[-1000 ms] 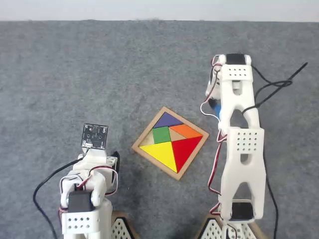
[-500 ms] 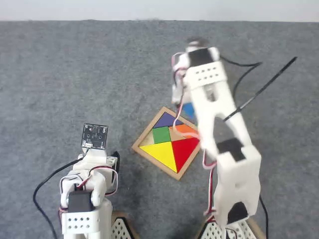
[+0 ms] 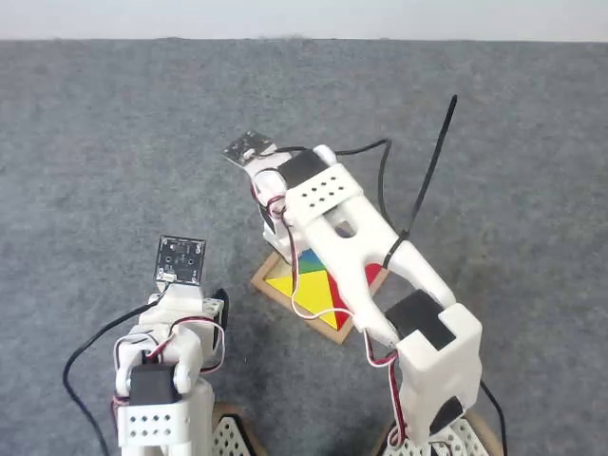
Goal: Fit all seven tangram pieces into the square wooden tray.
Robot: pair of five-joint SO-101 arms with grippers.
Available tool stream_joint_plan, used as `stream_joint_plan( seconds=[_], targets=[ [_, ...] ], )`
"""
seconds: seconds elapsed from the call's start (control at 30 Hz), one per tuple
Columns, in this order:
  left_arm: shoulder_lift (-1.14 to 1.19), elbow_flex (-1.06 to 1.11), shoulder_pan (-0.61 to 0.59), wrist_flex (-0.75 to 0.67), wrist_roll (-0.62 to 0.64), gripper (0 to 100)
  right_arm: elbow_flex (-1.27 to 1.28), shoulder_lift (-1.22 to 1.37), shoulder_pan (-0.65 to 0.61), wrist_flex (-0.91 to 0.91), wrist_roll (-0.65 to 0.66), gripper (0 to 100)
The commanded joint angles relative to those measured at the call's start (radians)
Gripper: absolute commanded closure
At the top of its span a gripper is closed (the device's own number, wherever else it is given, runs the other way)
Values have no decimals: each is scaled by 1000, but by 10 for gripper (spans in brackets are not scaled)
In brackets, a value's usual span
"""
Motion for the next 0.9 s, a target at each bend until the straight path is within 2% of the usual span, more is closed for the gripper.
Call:
stream_joint_plan(
  seconds=[0.0, 0.13, 0.37, 0.6, 0.7, 0.73, 0.87],
  targets=[
    [-28, -8, 2, 9, -6, 847, -14, -42, -5, -53, -57, 981],
    [-28, -8, 2, 9, -6, 847, -14, 22, -27, -54, -330, 981],
    [-28, -8, 2, 9, -6, 847, -14, 44, -35, -51, -385, 981],
    [-28, -8, 2, 9, -6, 847, -14, 53, -30, -30, -600, 920],
    [-28, -8, 2, 9, -6, 847, -14, 53, -19, -35, -594, 920],
    [-28, -8, 2, 9, -6, 847, -14, 53, -19, -42, -546, 920],
    [-28, -8, 2, 9, -6, 847, -14, 53, -24, -107, -157, 972]
  ],
)
